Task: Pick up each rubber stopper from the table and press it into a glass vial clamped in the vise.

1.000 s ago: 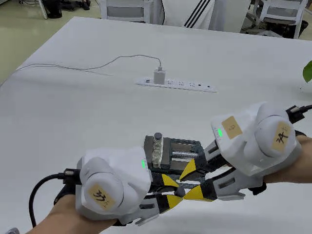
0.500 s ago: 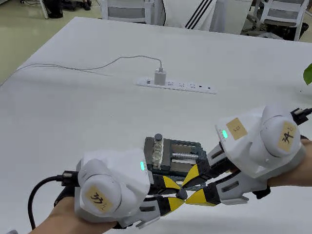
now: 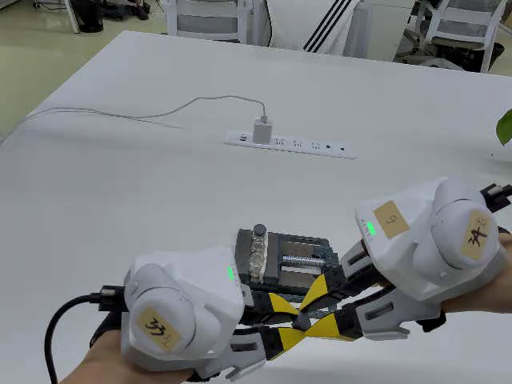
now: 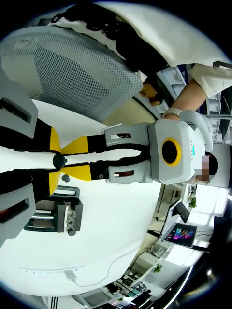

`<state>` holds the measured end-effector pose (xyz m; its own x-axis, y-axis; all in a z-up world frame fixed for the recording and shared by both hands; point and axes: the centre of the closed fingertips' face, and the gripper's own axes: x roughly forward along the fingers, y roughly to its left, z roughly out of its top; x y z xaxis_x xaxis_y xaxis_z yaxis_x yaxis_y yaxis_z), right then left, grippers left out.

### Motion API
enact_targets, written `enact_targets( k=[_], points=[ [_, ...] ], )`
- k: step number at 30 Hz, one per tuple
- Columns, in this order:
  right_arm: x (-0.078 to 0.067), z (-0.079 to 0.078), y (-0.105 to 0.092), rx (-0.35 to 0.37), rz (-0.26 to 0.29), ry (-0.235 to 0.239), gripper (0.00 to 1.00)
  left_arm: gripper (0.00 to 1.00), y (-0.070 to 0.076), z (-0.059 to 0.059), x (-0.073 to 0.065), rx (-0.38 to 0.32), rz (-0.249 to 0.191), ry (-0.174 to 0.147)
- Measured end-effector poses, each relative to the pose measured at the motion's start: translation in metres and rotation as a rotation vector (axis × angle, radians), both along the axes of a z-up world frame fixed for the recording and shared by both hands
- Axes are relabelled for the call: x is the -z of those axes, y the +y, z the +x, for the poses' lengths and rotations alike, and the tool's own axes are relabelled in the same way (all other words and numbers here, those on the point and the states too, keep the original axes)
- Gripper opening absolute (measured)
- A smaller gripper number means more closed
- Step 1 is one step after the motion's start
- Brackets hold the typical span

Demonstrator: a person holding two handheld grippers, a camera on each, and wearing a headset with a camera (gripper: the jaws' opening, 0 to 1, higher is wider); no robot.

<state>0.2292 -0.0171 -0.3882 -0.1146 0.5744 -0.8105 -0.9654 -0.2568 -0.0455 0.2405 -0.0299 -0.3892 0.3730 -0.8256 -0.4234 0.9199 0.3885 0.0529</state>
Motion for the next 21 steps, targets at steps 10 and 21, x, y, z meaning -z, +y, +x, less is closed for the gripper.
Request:
enact_targets(
  k=[10,21],
  points=[
    [-0.004,0.0013,0.0008,-0.008,0.009,0.005,0.07,0.05,0.0,0.001,-0.0034,0.001,-0.018,-0.016],
    [-0.0022,0.0037,0.0015,-0.018,-0.007,0.002,0.07,0.06,0.0012,0.0036,-0.001,-0.028,-0.04,0.01]
  ],
)
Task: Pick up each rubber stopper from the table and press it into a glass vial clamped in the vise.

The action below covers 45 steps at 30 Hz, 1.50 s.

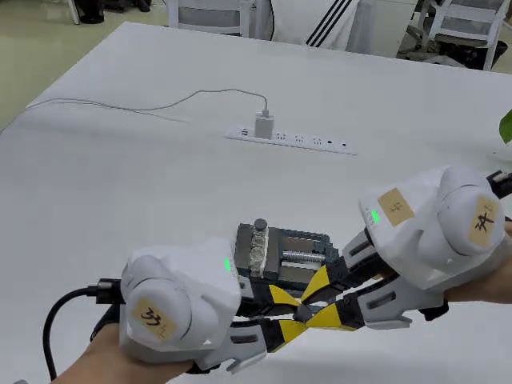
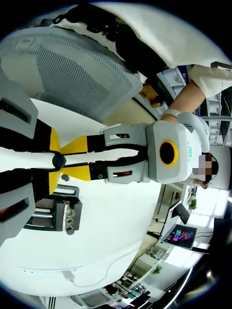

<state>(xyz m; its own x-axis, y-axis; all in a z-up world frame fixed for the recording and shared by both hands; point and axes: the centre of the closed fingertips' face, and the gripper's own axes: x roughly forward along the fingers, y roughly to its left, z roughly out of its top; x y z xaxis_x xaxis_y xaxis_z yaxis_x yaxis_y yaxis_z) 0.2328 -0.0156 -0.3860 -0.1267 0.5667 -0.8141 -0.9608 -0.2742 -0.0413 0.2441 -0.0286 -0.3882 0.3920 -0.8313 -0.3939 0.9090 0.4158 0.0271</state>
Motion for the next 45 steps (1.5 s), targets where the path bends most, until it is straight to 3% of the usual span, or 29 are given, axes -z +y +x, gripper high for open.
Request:
enact_targets(
  k=[6,17,28,34,40,45],
  points=[
    [0.003,0.004,0.0,0.004,-0.007,-0.006,0.07,0.18,0.006,0.001,0.009,-0.03,0.017,0.028],
    [0.012,0.007,-0.006,-0.006,-0.039,-0.012,0.07,0.53,0.036,0.003,0.03,-0.188,0.019,0.107],
    [0.02,0.01,-0.011,-0.008,-0.07,-0.019,0.07,0.77,0.066,0.004,0.036,-0.325,-0.023,0.127],
    [0.024,0.014,-0.015,-0.002,-0.092,-0.014,0.07,0.99,0.081,0.003,0.039,-0.372,-0.014,0.135],
    [0.023,0.028,-0.016,-0.003,-0.109,-0.025,0.07,0.99,0.095,0.003,0.037,-0.41,-0.019,0.136],
    [0.013,0.049,-0.011,-0.017,-0.123,-0.058,0.07,0.99,0.104,0.002,0.033,-0.439,-0.028,0.127]
  ],
)
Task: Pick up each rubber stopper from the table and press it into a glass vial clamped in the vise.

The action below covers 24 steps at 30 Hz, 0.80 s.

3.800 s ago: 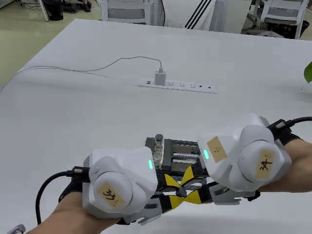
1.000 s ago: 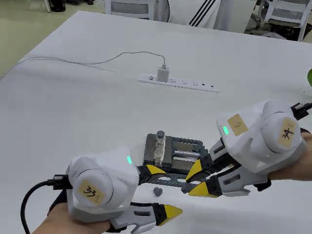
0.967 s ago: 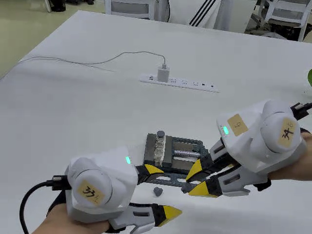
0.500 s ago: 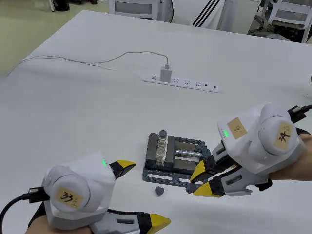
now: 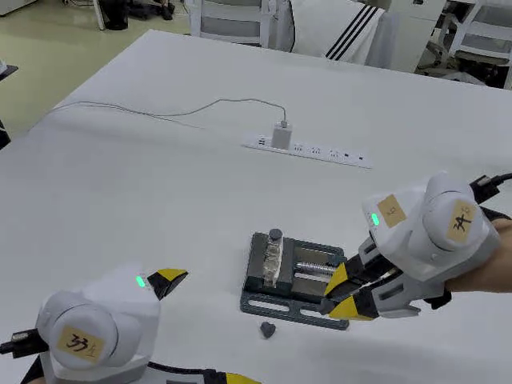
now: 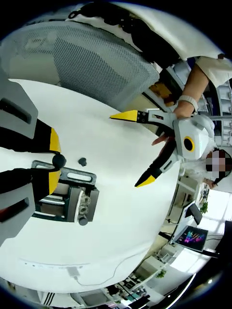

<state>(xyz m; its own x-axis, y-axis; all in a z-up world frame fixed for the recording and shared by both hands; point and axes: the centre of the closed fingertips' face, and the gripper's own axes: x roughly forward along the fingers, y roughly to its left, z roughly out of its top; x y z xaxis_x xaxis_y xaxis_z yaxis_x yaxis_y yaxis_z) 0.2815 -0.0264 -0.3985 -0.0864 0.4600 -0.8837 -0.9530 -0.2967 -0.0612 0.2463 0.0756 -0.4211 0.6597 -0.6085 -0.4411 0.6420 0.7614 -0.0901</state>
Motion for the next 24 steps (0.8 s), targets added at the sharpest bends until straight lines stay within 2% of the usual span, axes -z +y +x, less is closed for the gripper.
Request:
enact_targets(
  k=[10,13,15,24],
  points=[
    [-0.013,0.035,0.015,-0.079,-0.068,-0.081,0.06,0.99,0.011,-0.001,-0.002,-0.035,0.0,-0.016],
    [-0.016,0.041,0.021,-0.111,-0.087,-0.094,0.06,0.97,0.012,-0.002,-0.001,-0.037,0.0,-0.01],
    [-0.016,0.048,0.024,-0.142,-0.11,-0.125,0.06,0.97,0.013,-0.002,0.0,-0.036,0.001,-0.012],
    [-0.017,0.057,0.043,-0.243,-0.149,-0.166,0.06,0.96,0.011,-0.003,0.001,-0.031,0.005,-0.006]
  ],
)
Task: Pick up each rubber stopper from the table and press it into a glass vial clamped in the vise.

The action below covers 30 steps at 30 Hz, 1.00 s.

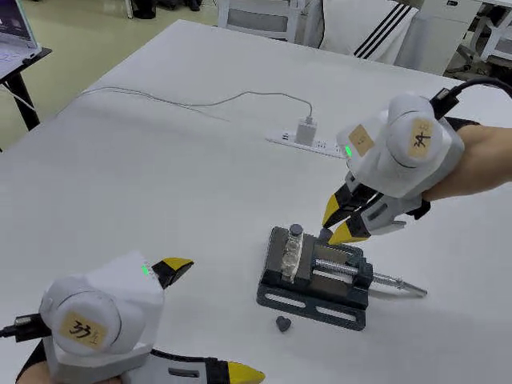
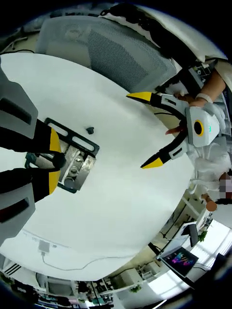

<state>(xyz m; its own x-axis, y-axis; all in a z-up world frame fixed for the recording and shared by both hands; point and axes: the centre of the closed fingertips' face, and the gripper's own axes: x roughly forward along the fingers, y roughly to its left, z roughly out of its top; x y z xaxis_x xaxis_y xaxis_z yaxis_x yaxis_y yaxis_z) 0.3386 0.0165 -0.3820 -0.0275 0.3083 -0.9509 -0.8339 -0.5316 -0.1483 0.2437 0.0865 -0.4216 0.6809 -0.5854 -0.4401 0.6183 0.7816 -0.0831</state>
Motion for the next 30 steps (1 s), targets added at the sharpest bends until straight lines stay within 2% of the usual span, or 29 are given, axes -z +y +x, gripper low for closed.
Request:
enact_targets(
  k=[7,19,22,23,30],
  points=[
    [0.008,0.0,0.006,-0.083,-0.037,-0.009,0.06,0.96,-0.003,0.004,-0.002,0.003,-0.001,-0.005],
    [0.033,0.009,0.021,-0.208,-0.084,-0.022,0.06,0.95,-0.003,0.006,-0.003,-0.01,-0.009,-0.004],
    [0.038,0.012,0.023,-0.203,-0.094,-0.014,0.06,0.95,-0.003,0.006,-0.003,-0.016,-0.011,-0.003],
    [0.04,0.012,0.023,-0.172,-0.101,-0.001,0.06,0.95,-0.002,0.005,-0.003,-0.019,-0.013,-0.002],
    [0.044,0.016,0.024,-0.157,-0.109,0.003,0.06,0.95,-0.001,0.004,-0.001,-0.027,-0.017,0.004]
  ],
)
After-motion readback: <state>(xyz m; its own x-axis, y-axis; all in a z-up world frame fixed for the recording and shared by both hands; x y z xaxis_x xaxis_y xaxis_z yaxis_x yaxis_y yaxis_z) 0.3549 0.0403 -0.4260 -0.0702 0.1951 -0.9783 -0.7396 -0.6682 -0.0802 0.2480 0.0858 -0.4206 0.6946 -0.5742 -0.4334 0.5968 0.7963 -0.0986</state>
